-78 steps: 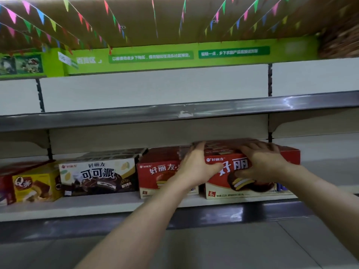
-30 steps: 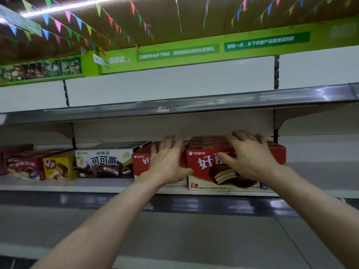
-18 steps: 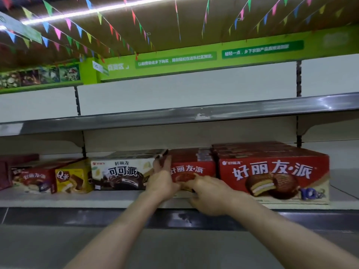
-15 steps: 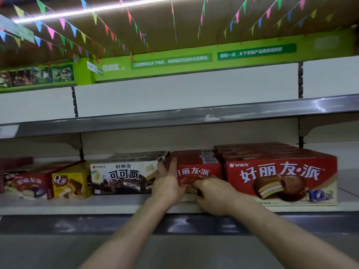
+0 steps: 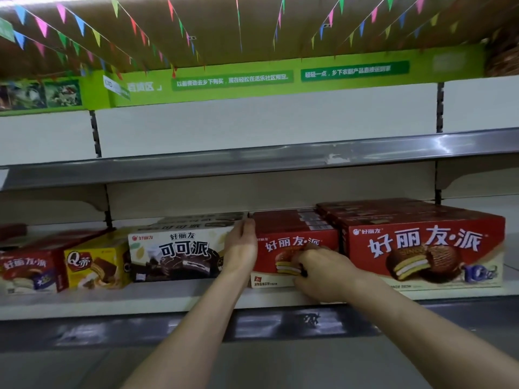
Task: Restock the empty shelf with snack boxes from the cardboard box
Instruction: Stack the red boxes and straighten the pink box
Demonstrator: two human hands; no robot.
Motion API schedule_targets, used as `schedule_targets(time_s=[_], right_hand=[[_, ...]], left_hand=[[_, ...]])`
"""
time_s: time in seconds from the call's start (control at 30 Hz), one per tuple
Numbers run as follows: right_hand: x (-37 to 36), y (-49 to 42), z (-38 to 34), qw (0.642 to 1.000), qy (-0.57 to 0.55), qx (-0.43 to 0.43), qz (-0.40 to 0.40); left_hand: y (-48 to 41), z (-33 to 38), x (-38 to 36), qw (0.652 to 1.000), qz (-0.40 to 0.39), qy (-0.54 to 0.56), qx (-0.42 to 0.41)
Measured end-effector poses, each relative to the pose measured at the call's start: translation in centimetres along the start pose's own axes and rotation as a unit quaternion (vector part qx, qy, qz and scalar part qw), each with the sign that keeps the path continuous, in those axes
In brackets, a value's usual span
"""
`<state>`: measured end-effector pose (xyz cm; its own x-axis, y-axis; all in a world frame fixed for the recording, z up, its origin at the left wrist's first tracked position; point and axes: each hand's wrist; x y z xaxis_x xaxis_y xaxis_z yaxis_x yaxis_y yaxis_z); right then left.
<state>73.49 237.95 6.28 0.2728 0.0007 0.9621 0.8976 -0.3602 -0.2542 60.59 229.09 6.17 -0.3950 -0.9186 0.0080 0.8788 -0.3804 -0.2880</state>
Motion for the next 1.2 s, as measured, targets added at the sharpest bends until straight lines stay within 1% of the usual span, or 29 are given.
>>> schedule_targets(time_s=[0.07, 0.13, 0.2, 0.27, 0.3, 0.4, 0.5, 0.57, 0.63, 0.67, 0.7, 0.73, 0.77, 0.8, 0.83, 0.87, 0.9, 1.0, 1.03, 1.13, 1.2], right_hand=[[0.1, -0.1, 0.0, 1.000, 0.002, -0.001, -0.002], [0.1, -0.2, -0.1, 1.000, 0.000, -0.008, -0.001], [0.1, -0.4, -0.1, 1.000, -0.001, -0.016, -0.003], [0.2, -0.5, -0.2, 1.000, -0.004, -0.017, -0.008], [0.2, -0.5, -0.2, 1.000, -0.007, -0.016, -0.010], [0.3, -0.3, 0.0, 1.000, -0.012, -0.010, -0.015], [0.1, -0.2, 0.1, 1.000, -0.018, -0.009, -0.009], [-0.1, -0.2, -0.1, 1.000, -0.015, -0.013, 0.000], [-0.3, -0.1, -0.3, 1.000, -0.005, -0.014, 0.008], [-0.3, 0.0, -0.3, 1.000, 0.001, -0.014, 0.013], [-0.2, 0.1, -0.2, 1.000, 0.005, -0.013, 0.016], [-0.1, 0.3, 0.0, 1.000, 0.006, -0.014, 0.018], [-0.1, 0.4, 0.2, 1.000, 0.002, -0.015, 0.015], [-0.1, 0.4, 0.5, 1.000, -0.005, -0.016, 0.008], [-0.1, 0.4, 0.7, 1.000, -0.009, -0.015, -0.001], [-0.1, 0.4, 0.9, 1.000, -0.009, -0.014, -0.011], [0.0, 0.5, 0.9, 1.000, -0.008, -0.011, -0.019], [0.4, 1.0, 0.9, 0.999, -0.013, -0.003, -0.045], [0.5, 1.3, 1.0, 0.998, -0.016, -0.001, -0.058], [0.6, 1.7, 0.7, 0.997, -0.013, -0.002, -0.076], [0.6, 1.6, 0.1, 0.997, 0.000, -0.012, -0.078]], left_hand=[[0.8, 0.1, 0.1, 1.000, -0.023, 0.007, 0.008], [0.8, 0.2, -0.2, 0.997, -0.027, 0.044, 0.050], [0.1, 0.1, -0.4, 0.994, -0.011, 0.073, 0.086], [-2.0, -1.1, -0.7, 0.993, 0.010, 0.076, 0.089], [-1.9, -0.6, -0.7, 0.994, 0.018, 0.067, 0.090], [-0.1, 1.2, -1.4, 0.999, 0.029, 0.014, 0.039], [0.0, 0.9, -2.5, 0.998, 0.036, -0.044, -0.008], [-0.3, 0.8, -2.6, 0.997, 0.022, -0.075, -0.019], [-0.1, 0.4, -2.2, 0.989, -0.004, -0.141, -0.049], [0.4, 0.3, -1.8, 0.977, -0.008, -0.193, -0.087], [0.9, 0.1, -1.5, 0.956, -0.006, -0.257, -0.141], [1.4, -0.1, -1.2, 0.920, -0.008, -0.332, -0.207], [1.8, -0.2, -0.9, 0.873, -0.019, -0.408, -0.267], [1.8, -0.4, -0.6, 0.825, -0.042, -0.476, -0.302], [1.7, -0.6, -0.5, 0.784, -0.065, -0.530, -0.317], [1.3, -0.6, -0.3, 0.756, -0.085, -0.566, -0.318], [1.1, -0.5, -0.1, 0.743, -0.101, -0.581, -0.316], [0.2, 0.1, 0.5, 0.740, -0.144, -0.579, -0.310], [0.2, 0.2, 0.9, 0.737, -0.148, -0.582, -0.311], [0.3, 0.1, 2.0, 0.703, -0.121, -0.628, -0.312], [0.6, 0.1, 2.1, 0.696, -0.119, -0.638, -0.309]])
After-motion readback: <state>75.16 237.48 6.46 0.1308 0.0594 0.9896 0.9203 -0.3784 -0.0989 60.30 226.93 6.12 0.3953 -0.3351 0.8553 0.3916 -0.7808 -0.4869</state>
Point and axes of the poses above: each hand's wrist, its own y-axis away from the middle knuckle, its own x-axis out of the back of the hand, z = x × y, and after that the axes turned 1 degree about z, right-handed
